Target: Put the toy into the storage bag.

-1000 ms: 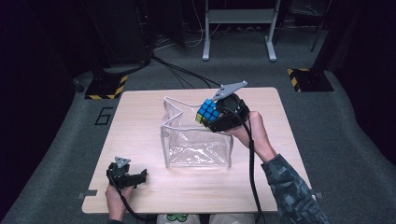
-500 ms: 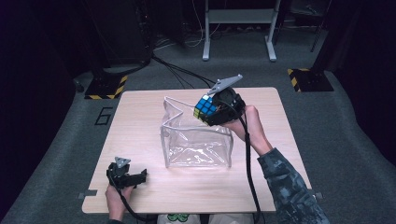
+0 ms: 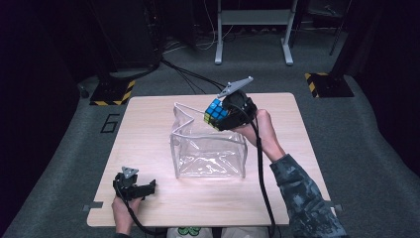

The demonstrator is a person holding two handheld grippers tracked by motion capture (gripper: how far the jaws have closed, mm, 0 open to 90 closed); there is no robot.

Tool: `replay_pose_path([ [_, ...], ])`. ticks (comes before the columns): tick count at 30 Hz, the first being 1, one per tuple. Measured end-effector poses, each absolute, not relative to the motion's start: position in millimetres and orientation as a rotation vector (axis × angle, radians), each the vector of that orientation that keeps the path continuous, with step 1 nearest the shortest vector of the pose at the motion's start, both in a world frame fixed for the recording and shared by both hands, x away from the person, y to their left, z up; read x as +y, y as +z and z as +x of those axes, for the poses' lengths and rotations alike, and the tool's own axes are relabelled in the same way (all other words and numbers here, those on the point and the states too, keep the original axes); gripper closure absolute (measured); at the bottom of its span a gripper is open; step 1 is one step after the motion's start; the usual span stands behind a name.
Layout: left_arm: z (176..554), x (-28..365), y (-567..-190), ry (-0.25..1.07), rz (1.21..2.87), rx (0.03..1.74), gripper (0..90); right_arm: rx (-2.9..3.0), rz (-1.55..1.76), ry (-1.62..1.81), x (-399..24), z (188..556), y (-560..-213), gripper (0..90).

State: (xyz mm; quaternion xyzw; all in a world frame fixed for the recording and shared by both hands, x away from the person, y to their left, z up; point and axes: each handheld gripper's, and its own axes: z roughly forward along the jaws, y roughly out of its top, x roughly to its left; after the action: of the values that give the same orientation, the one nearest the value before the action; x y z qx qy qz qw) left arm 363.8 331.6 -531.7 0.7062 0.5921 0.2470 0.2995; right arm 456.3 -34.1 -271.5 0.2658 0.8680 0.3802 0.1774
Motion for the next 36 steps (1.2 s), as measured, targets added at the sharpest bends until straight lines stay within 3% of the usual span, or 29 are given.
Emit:
replay_pose_path([
  [36, 364, 332, -532, 0.656, 1.875, 1.572, 0.7, 2.516, 0.808, 1.013, -11, 482, -287, 33.7],
])
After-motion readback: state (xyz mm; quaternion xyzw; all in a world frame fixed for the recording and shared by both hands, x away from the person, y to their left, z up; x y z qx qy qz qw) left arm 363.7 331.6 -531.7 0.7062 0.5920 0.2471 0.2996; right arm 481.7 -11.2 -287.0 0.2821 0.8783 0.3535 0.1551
